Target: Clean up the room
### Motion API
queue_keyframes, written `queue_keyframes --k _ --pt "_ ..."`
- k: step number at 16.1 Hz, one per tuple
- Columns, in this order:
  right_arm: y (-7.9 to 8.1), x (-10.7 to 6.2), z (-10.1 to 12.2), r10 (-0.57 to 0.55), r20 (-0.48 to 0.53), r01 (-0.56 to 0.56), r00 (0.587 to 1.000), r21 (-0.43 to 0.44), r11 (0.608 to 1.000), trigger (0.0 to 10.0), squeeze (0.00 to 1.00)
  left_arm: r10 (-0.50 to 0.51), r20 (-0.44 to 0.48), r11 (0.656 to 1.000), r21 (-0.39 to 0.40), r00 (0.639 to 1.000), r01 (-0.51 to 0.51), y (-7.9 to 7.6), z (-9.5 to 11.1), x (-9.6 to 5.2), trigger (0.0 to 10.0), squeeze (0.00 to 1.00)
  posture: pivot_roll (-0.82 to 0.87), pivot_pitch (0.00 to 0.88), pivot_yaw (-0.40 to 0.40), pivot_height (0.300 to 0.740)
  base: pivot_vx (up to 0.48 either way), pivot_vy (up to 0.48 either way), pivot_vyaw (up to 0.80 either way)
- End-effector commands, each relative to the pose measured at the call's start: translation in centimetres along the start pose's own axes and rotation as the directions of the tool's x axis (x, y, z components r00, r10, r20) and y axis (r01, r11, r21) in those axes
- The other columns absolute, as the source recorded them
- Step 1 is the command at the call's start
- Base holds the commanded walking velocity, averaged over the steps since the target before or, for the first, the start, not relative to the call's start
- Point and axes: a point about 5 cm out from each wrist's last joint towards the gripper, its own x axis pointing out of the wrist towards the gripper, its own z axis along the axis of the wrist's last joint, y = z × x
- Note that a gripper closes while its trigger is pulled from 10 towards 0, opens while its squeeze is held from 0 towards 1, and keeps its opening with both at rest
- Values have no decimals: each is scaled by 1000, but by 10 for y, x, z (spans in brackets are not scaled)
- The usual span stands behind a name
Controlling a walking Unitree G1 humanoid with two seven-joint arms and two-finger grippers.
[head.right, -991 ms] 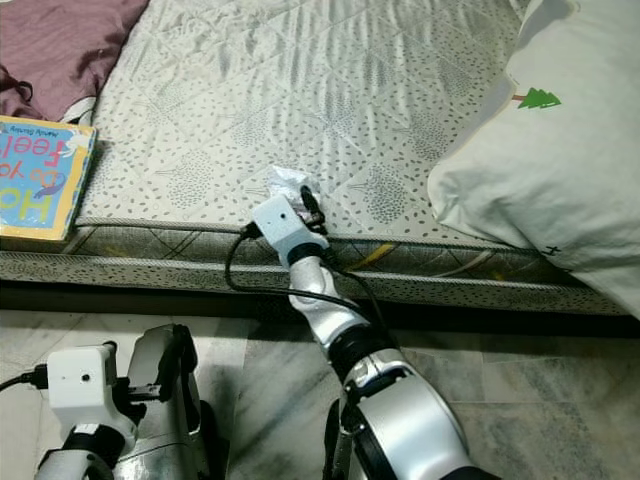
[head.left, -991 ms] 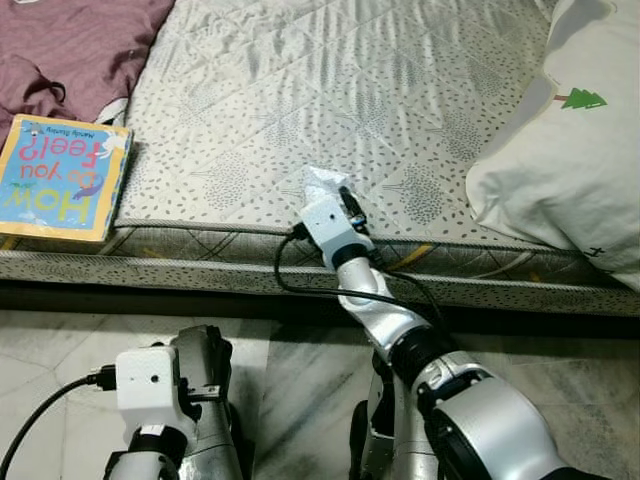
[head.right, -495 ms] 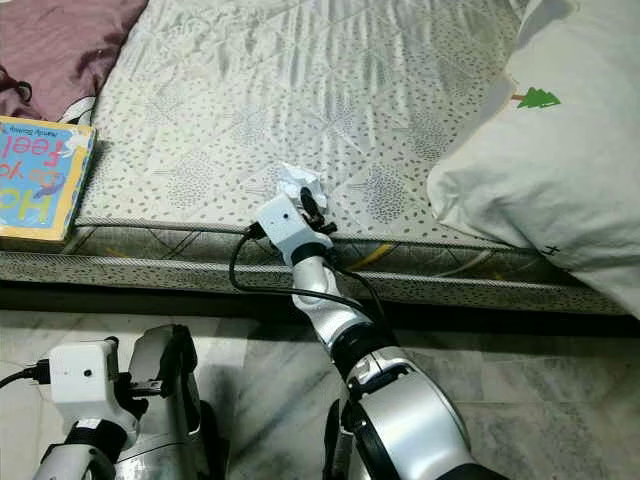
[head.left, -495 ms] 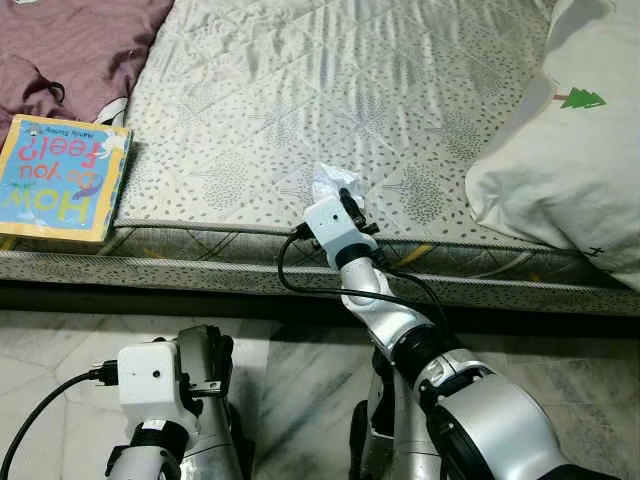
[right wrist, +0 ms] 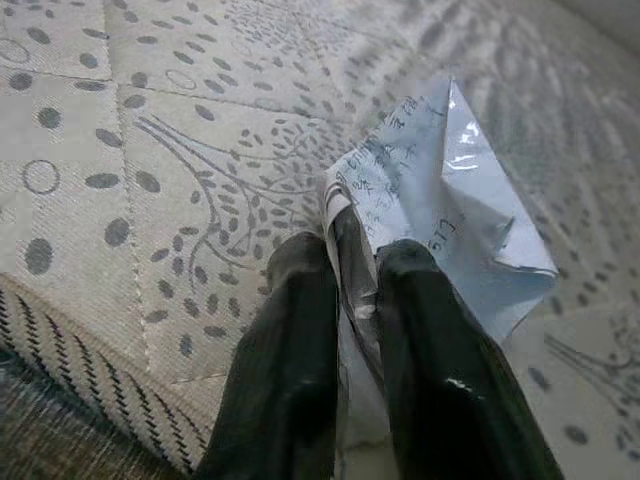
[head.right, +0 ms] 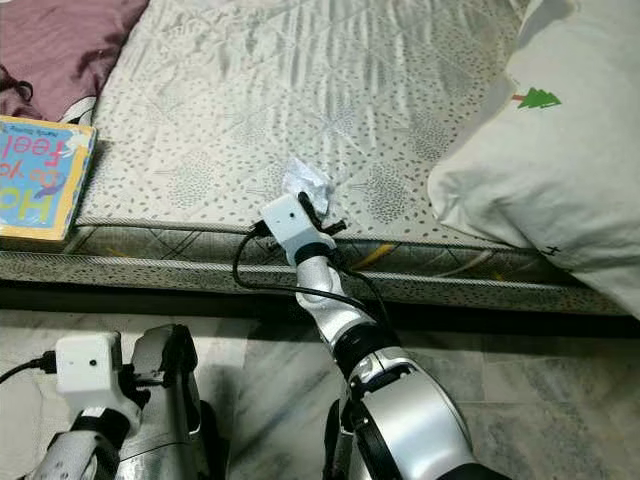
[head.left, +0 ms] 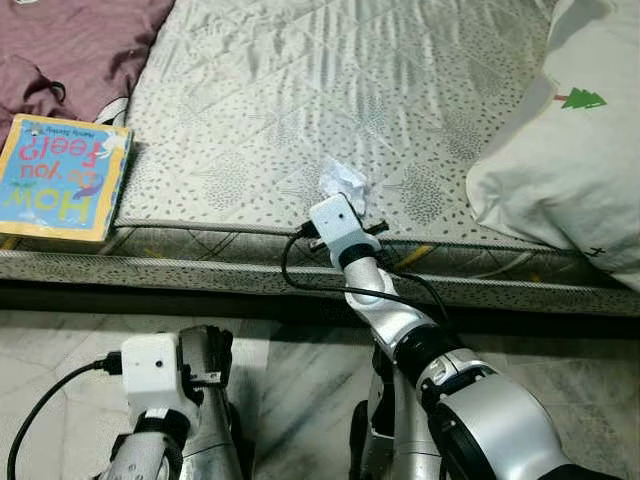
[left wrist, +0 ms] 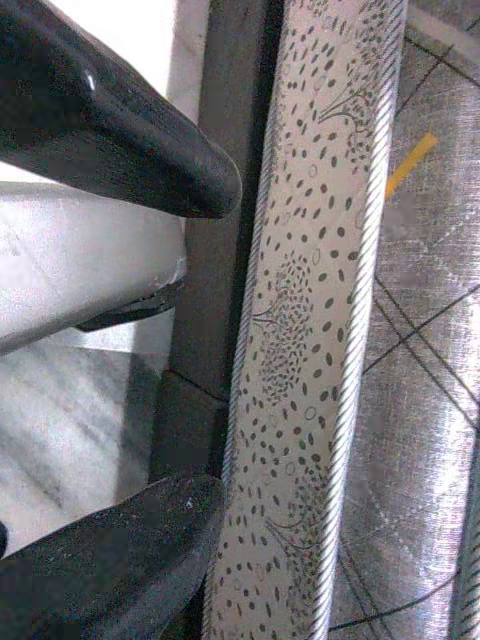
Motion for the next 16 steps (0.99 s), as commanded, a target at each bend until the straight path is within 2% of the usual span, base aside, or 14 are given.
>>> queue_keyframes --k 1,4,6,8,10,12,13,15,16 --pt "0 -2 -9 7 -54 -4 998 56 998 0 0 9 -11 1000 14 1000 -9 5 -4 1 10000 0 229 271 -55 506 0 0 0" --pt "-7 0 -12 5 -85 5 996 119 993 0 0 -9 18 999 34 1000 9 6 2 4 10000 0 234 224 -48 506 0 0 0" --pt "-14 1 -13 -2 -95 17 996 168 986 0 0 -27 -5 999 37 1000 27 5 -5 -6 10000 0 237 175 -41 506 0 0 0" --pt "-21 2 -13 -13 -85 33 996 233 972 0 0 2 29 996 92 1000 -5 10 -6 -7 10000 0 242 133 -40 506 0 0 0" --pt "-24 3 -13 -12 -84 34 996 266 963 0 0 12 87 982 188 996 -28 14 -4 5 10000 0 236 96 -37 506 0 0 0" --pt "-25 4 -11 -7 -68 26 998 280 960 0 0 -12 133 969 247 991 -22 15 -1 19 10000 0 223 53 -27 506 0 0 0" --pt "-26 4 -9 -8 -54 23 998 290 957 0 0 -33 201 953 303 979 -30 16 5 23 10000 0 219 36 -20 506 0 0 0" --pt "-29 5 -7 -16 -29 25 999 313 950 0 0 -93 332 947 320 939 -19 15 16 31 10000 0 214 0 -7 506 0 0 0" --pt "-29 5 -7 -19 -26 26 999 317 948 0 0 -103 349 949 316 931 -14 14 19 32 10000 0 214 0 -7 506 0 0 0"
